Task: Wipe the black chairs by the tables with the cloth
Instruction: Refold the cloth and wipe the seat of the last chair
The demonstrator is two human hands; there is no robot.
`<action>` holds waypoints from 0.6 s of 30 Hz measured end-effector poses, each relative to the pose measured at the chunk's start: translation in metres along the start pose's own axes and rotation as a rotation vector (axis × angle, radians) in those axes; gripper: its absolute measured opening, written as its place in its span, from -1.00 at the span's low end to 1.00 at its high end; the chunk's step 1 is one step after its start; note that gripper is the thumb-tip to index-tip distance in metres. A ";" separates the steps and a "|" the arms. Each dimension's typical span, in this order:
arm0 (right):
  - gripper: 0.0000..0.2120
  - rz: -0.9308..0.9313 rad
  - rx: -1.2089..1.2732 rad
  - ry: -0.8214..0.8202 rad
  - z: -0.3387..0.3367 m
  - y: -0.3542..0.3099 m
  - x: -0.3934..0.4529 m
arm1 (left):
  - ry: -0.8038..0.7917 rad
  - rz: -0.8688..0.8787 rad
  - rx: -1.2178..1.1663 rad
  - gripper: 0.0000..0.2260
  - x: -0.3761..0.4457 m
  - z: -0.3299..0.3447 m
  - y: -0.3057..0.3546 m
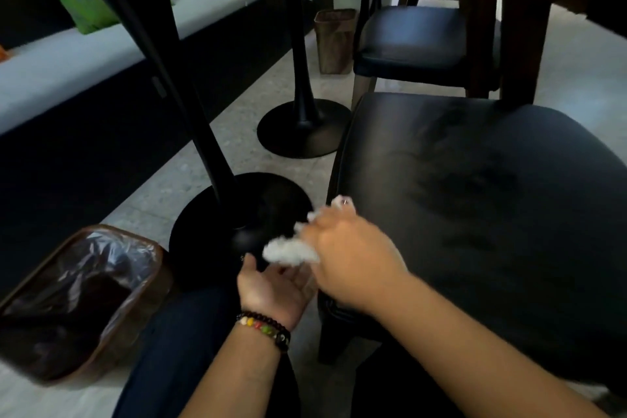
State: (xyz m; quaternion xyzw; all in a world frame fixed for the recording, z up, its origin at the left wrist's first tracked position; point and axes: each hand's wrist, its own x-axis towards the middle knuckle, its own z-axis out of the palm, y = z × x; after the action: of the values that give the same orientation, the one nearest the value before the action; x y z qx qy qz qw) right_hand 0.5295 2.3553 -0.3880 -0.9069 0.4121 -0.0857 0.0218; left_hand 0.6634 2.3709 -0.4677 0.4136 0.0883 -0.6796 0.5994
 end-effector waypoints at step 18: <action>-0.75 0.027 -0.182 0.077 0.014 -0.030 -0.019 | -0.106 0.451 1.089 -0.74 -0.003 0.081 0.047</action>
State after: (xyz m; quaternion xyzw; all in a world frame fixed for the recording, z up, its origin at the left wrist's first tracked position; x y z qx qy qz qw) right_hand 0.5420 2.3887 -0.4015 -0.8955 0.4307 -0.0826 -0.0752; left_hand 0.6678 2.3111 -0.3960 0.6358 -0.3932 -0.5027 0.4342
